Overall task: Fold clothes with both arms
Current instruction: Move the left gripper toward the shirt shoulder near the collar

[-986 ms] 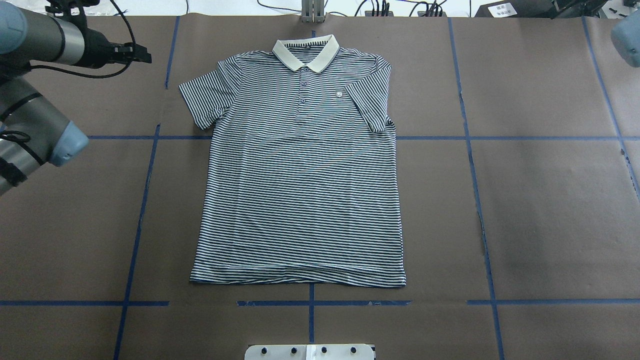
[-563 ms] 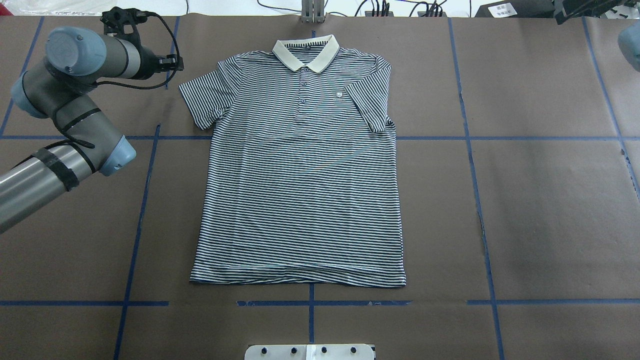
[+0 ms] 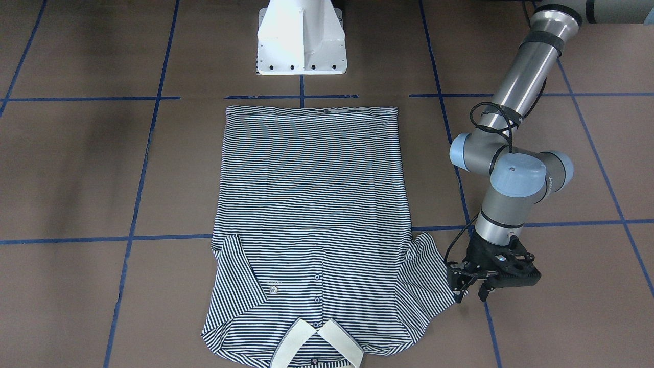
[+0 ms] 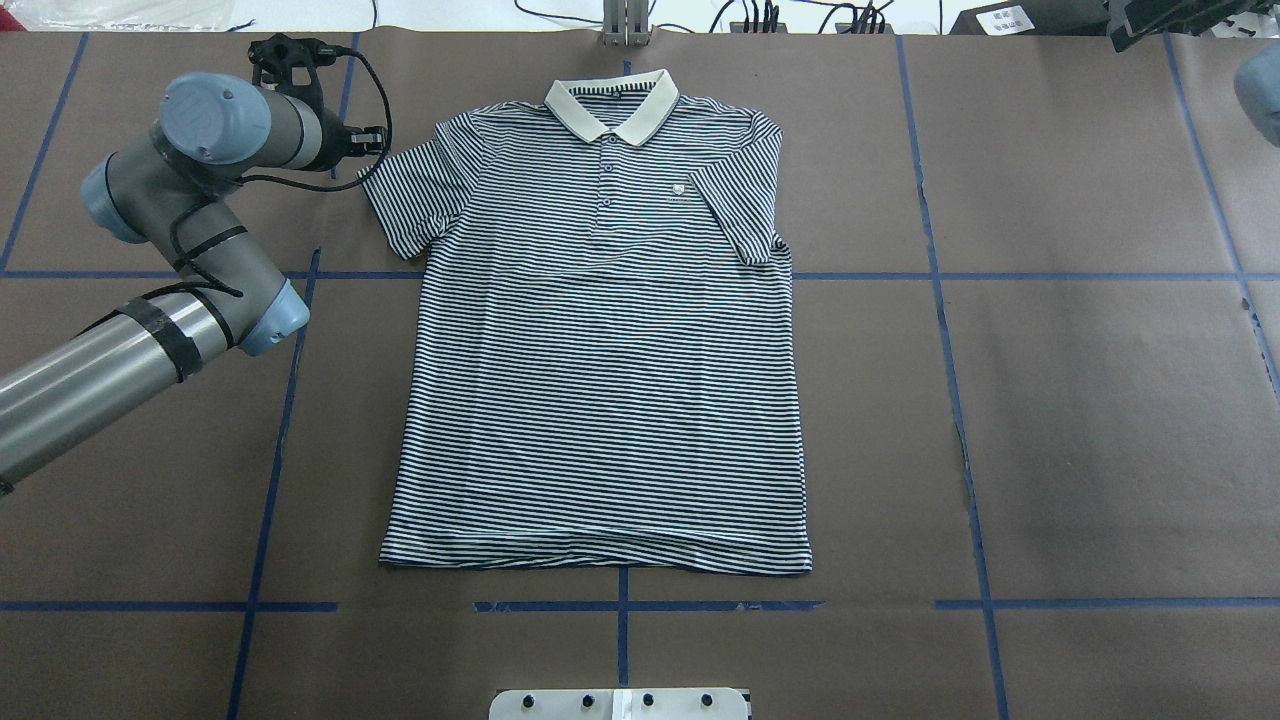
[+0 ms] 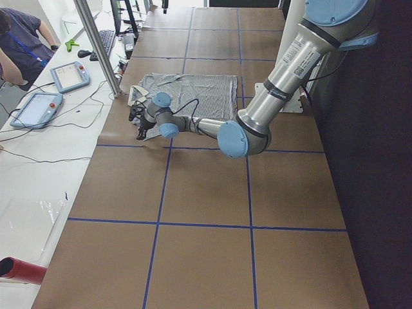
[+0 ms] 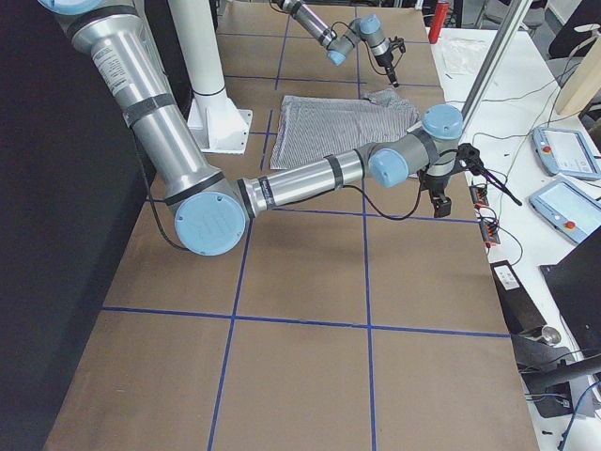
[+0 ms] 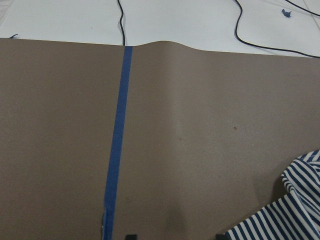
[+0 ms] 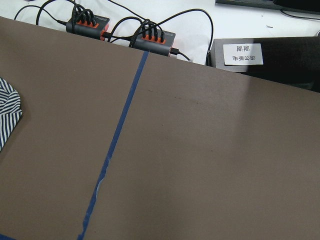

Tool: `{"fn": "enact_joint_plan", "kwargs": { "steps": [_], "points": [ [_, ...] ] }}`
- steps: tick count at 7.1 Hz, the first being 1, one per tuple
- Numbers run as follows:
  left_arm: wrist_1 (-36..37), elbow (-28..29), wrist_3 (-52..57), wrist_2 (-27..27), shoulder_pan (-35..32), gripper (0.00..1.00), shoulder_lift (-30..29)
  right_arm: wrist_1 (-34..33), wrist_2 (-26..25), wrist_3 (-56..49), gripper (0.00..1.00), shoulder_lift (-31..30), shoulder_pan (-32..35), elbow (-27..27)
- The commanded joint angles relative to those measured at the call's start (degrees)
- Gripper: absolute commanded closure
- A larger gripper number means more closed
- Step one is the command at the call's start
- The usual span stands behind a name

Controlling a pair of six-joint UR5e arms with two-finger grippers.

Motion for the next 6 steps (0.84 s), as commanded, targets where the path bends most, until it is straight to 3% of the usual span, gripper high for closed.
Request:
{"fn": "enact_joint_plan", "kwargs": {
  "steps": [1,6],
  "points": [
    [-0.02,0.58,0.61,0.13,0.42,0.42,-0.15,0.00,-0.05,0.00,0.00,-0.01,-0.02,-0.08],
    [-0.20,0.76,2.72,0.04,0.95,0.44,0.20,0.00,-0.05,0.00,0.00,-0.10,-0.02,-0.17]
  ]
}}
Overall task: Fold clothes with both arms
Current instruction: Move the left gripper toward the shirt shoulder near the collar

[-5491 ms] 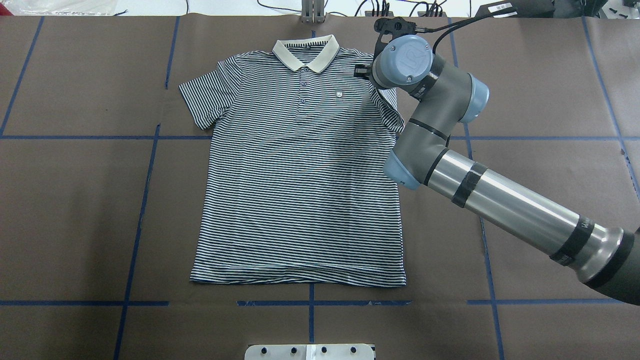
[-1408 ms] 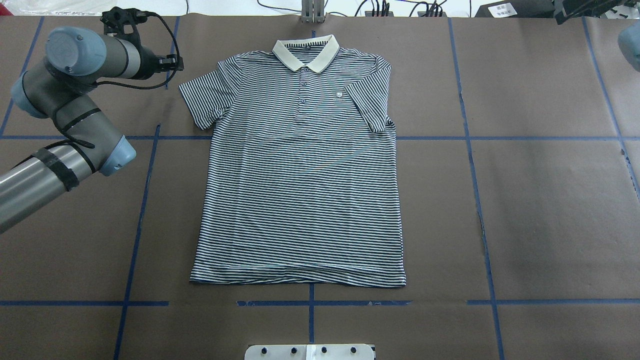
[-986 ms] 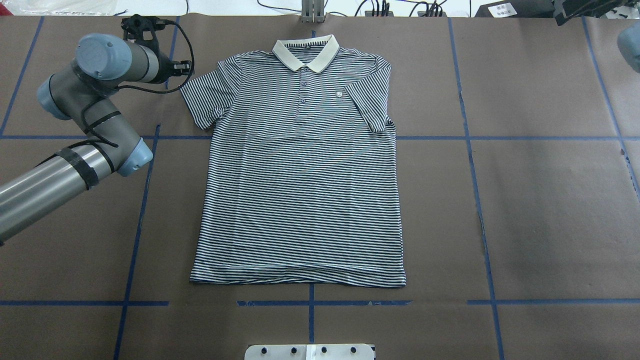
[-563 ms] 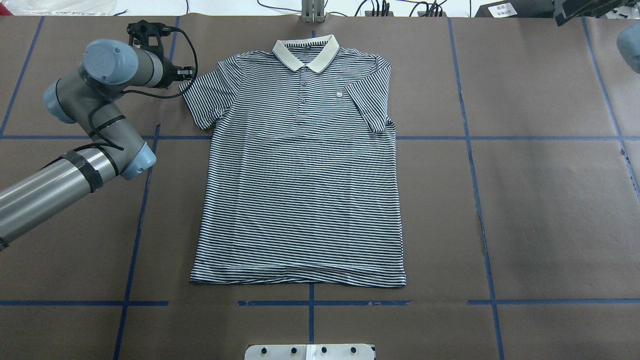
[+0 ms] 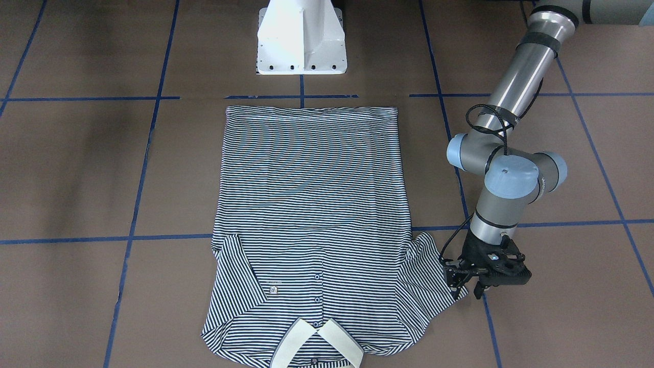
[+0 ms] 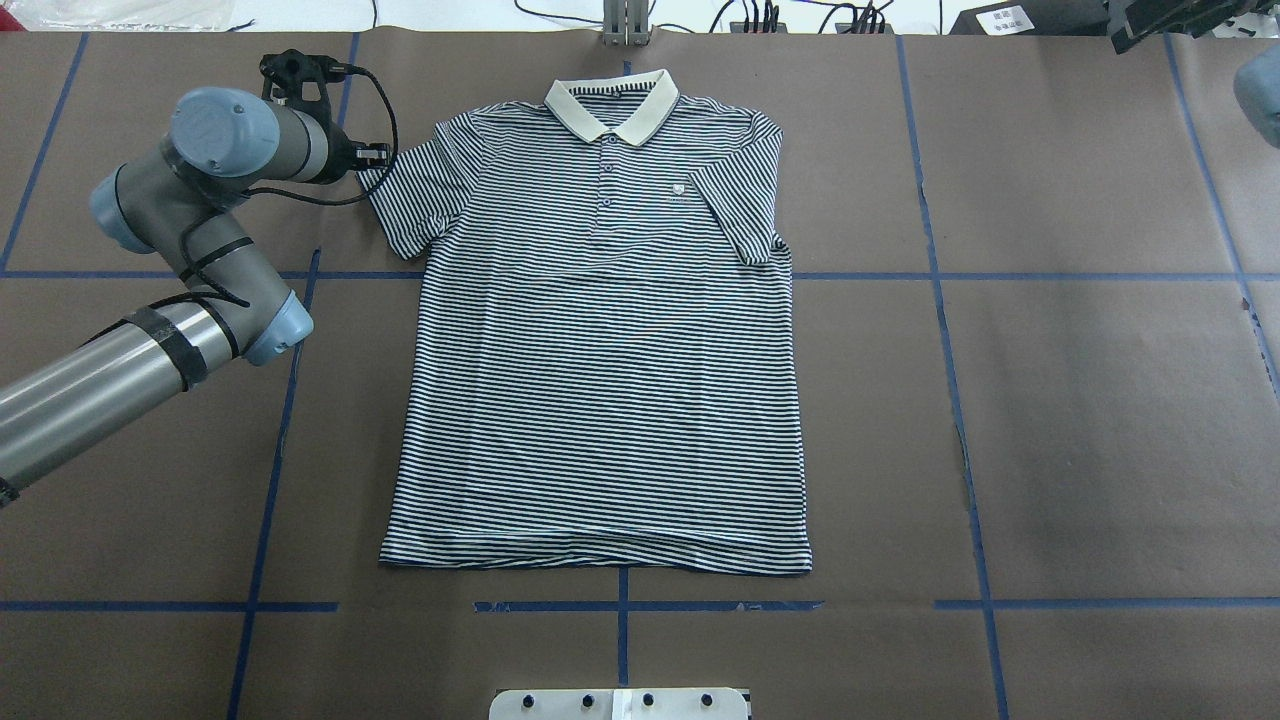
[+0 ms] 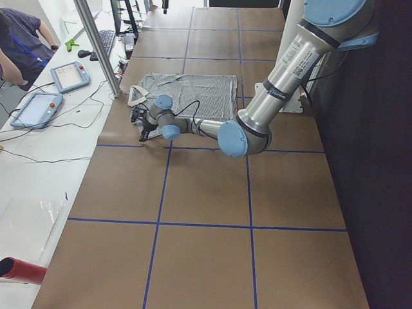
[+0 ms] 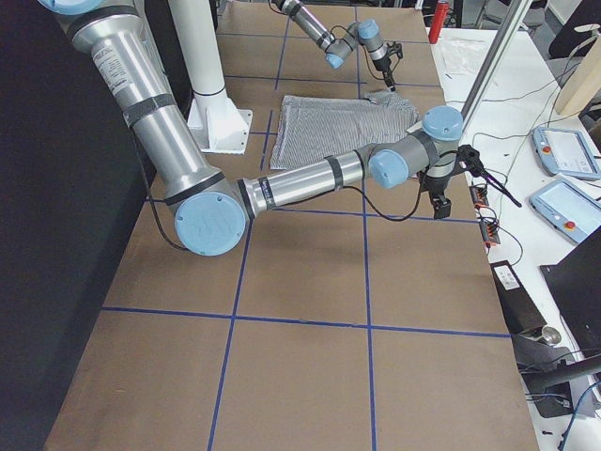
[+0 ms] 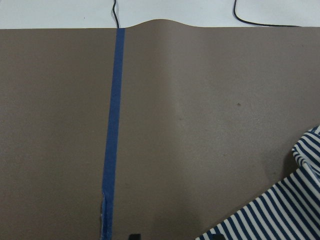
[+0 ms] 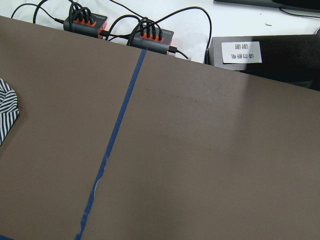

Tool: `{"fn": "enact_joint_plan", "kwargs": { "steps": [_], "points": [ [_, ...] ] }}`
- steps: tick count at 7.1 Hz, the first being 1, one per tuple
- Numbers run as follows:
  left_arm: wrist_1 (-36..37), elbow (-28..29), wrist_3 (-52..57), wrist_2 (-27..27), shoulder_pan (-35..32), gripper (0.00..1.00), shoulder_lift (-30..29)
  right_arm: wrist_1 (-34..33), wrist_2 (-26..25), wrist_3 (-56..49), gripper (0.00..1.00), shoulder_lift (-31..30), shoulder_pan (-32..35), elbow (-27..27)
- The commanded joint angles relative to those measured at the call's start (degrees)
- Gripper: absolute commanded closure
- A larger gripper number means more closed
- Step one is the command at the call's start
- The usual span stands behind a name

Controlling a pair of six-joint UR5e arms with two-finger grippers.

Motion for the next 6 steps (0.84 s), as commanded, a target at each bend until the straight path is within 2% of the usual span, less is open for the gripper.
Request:
{"fn": "enact_joint_plan", "kwargs": {
  "steps": [1,3,4,5,6],
  "points": [
    [-0.02,0.00,0.07,-0.05,0.37,0.44,0.16,0.00,0.00,0.00,0.00,-0.01,0.00,0.00],
    [-0.02,0.00,0.07,-0.05,0.55,0.45,0.25,0.00,0.00,0.00,0.00,-0.10,0.00,-0.18],
    [-0.02,0.00,0.07,-0.05,0.55,0.55,0.16,0.00,0.00,0.00,0.00,-0.19,0.00,-0.18],
    [-0.10,0.00,0.16,-0.05,0.55,0.98,0.24,0.00,0.00,0.00,0.00,-0.10,0.09,-0.18],
    [-0.10,-0.09,0.33,-0.05,0.55,1.00,0.16,0.00,0.00,0.00,0.00,-0.10,0.00,-0.18]
  ]
}}
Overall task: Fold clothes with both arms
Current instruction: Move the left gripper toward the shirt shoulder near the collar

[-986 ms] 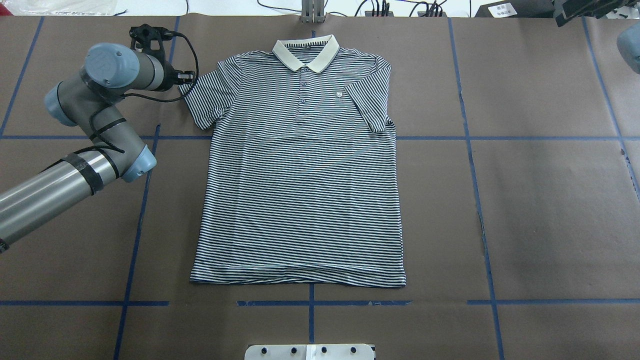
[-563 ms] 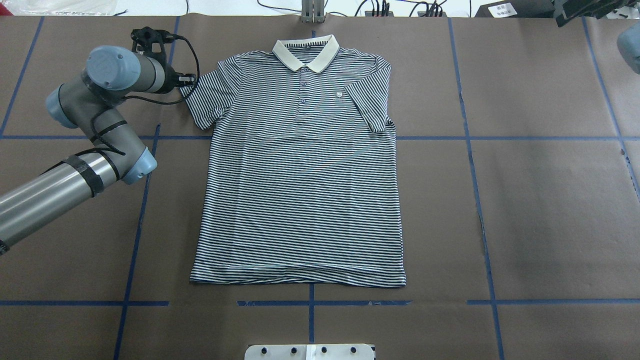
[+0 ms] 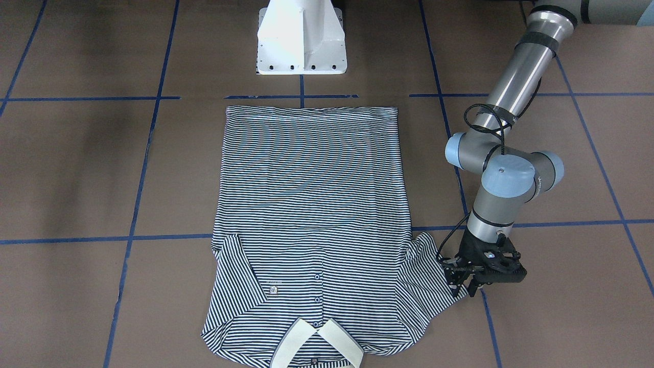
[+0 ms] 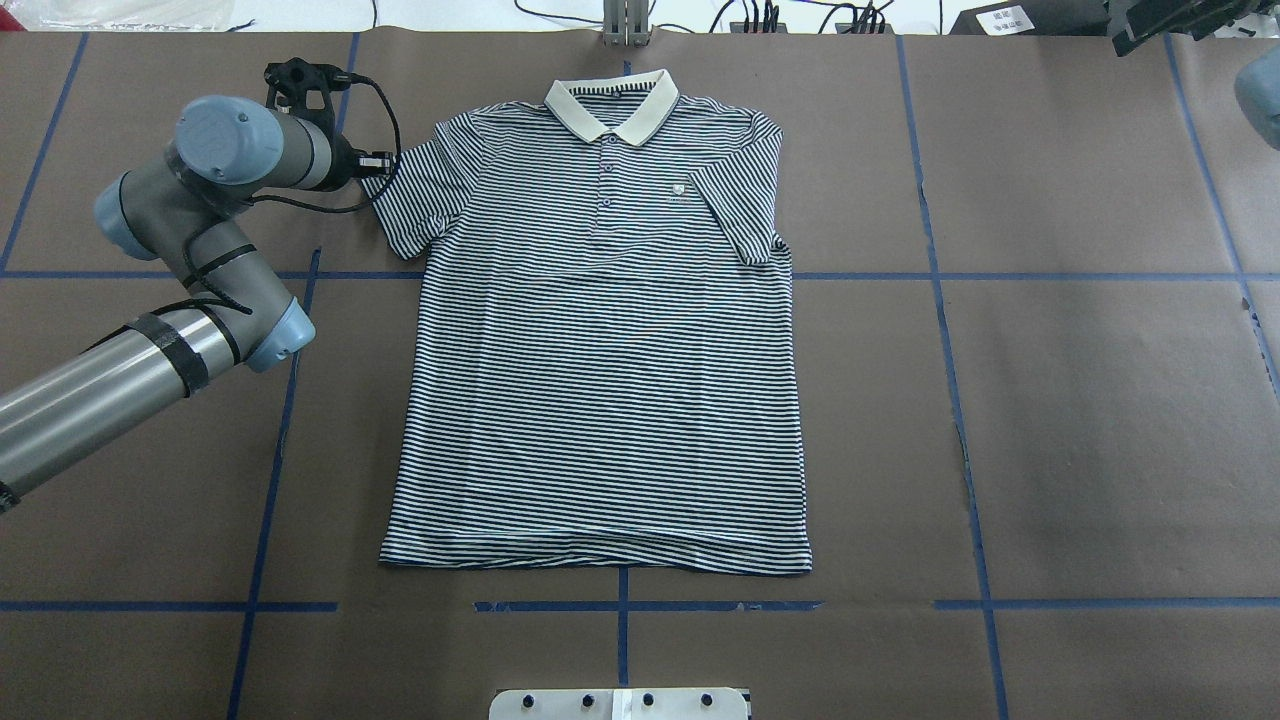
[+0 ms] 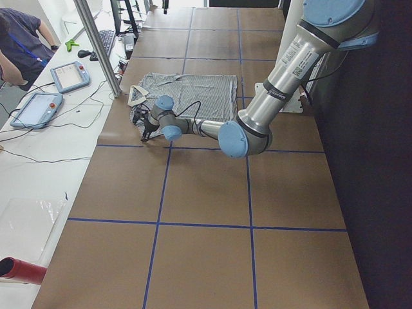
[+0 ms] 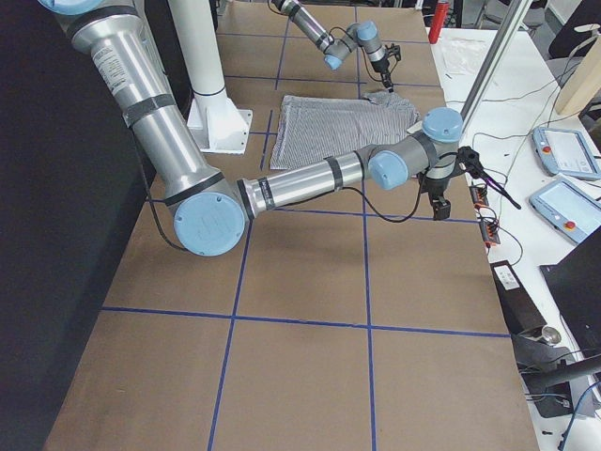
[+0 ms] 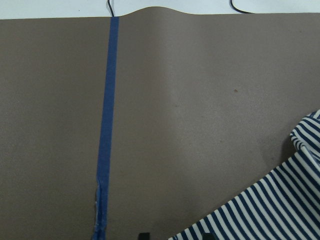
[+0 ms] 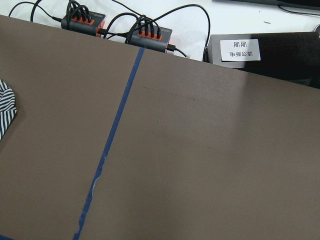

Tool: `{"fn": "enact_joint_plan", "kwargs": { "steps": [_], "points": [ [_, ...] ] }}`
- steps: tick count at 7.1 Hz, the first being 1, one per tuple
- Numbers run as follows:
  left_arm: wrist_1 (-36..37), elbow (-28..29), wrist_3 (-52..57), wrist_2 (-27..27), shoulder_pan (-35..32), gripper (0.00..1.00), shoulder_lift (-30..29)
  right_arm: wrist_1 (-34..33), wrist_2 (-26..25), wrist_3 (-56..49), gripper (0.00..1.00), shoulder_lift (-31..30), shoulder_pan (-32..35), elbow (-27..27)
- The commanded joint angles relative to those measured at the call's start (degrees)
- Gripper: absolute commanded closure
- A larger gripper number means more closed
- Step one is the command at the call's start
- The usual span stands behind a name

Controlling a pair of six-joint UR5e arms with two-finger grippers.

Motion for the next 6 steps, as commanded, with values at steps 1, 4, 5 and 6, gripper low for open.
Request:
{"fn": "enact_joint_plan", "kwargs": {
  "steps": [1,4,5,6],
  "points": [
    [-0.03,-0.41,0.17,0.00,0.01,1.00,-0.05,0.00,0.00,0.00,0.00,0.03,-0.03,-0.09],
    [4.76,-5.57,0.17,-0.62,-0.08,1.00,-0.74,0.09,0.00,0.00,0.00,-0.06,-0.03,-0.09],
    [12.55,-9.52,-0.35,-0.62,0.01,1.00,-2.14,0.09,0.00,0.00,0.00,-0.06,-0.03,-0.01],
    [19.93,-11.73,-0.71,-0.53,0.01,1.00,-4.77,0.09,0.00,0.09,0.00,-0.06,-0.03,0.00]
  ]
}}
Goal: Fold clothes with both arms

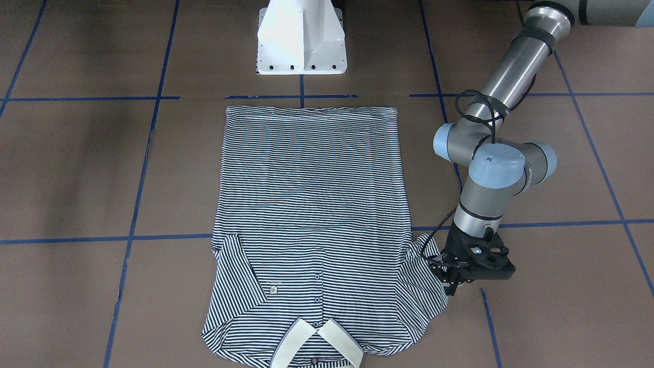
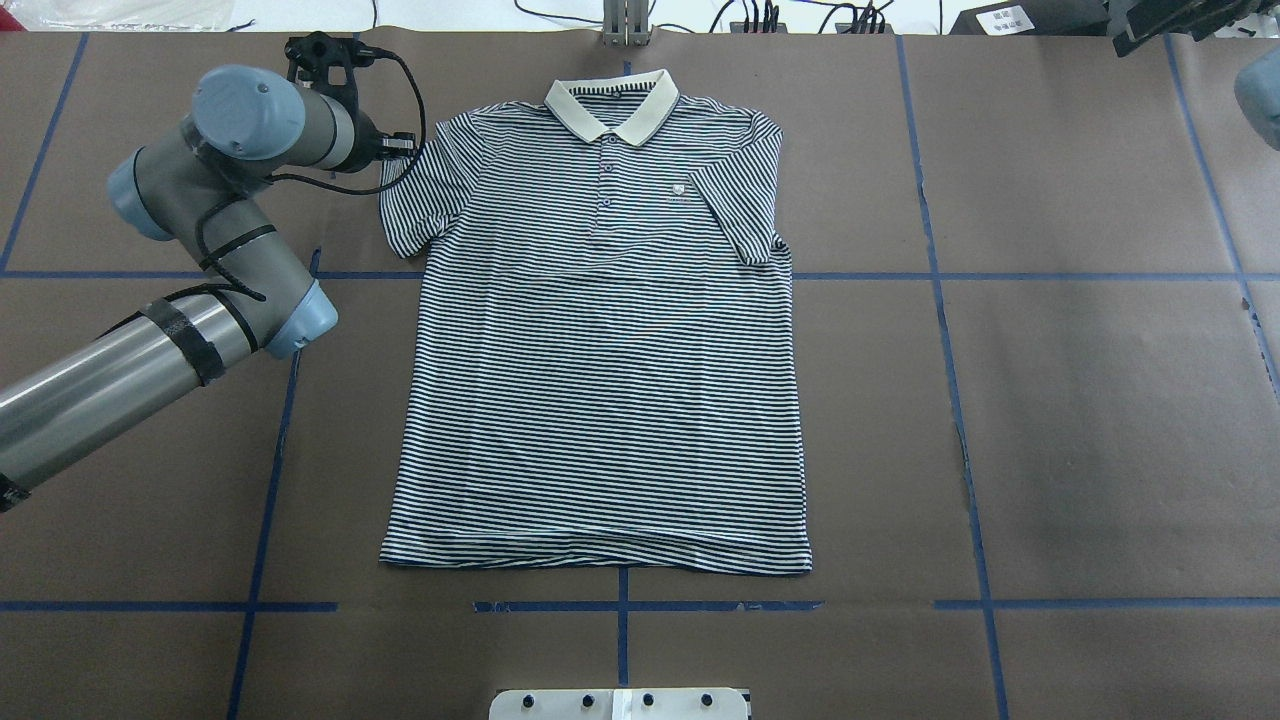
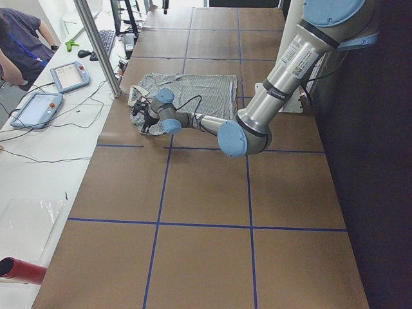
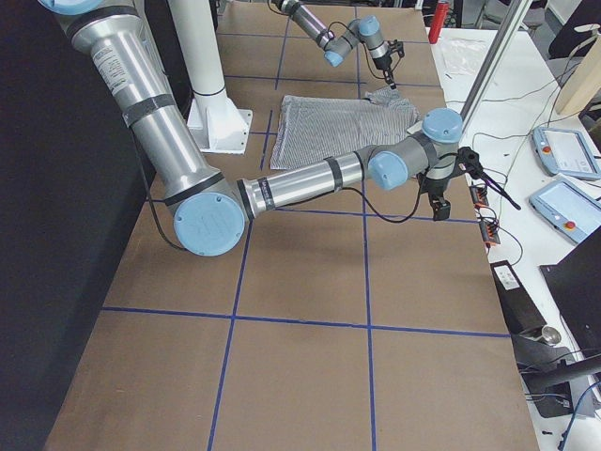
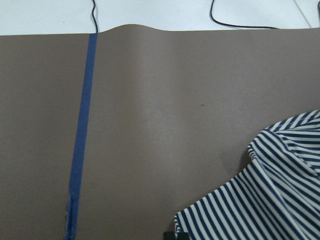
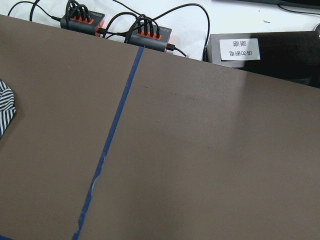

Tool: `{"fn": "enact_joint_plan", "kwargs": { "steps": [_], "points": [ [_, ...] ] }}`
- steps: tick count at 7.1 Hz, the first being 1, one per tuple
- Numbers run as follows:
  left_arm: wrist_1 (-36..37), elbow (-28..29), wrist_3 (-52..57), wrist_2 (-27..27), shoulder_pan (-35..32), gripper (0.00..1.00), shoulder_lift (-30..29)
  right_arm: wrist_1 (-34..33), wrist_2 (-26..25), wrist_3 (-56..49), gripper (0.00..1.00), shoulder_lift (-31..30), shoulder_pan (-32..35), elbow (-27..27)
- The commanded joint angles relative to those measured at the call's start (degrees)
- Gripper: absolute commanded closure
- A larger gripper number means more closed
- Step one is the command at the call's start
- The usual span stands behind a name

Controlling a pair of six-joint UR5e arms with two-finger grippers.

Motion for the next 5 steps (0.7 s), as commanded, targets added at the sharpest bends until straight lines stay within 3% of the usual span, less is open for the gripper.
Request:
{"fn": "enact_joint_plan", "kwargs": {
  "steps": [1,5],
  "points": [
    [15.01,-3.31,-3.42,0.20,0.56,1.00,-6.68,0.01,0.00,0.07,0.00,0.00,0.00,0.13],
    [17.27,4.77,-11.79,2.64,5.66,1.00,-14.36,0.01,-0.09,0.60,0.00,0.00,-0.09,0.31]
  ]
}}
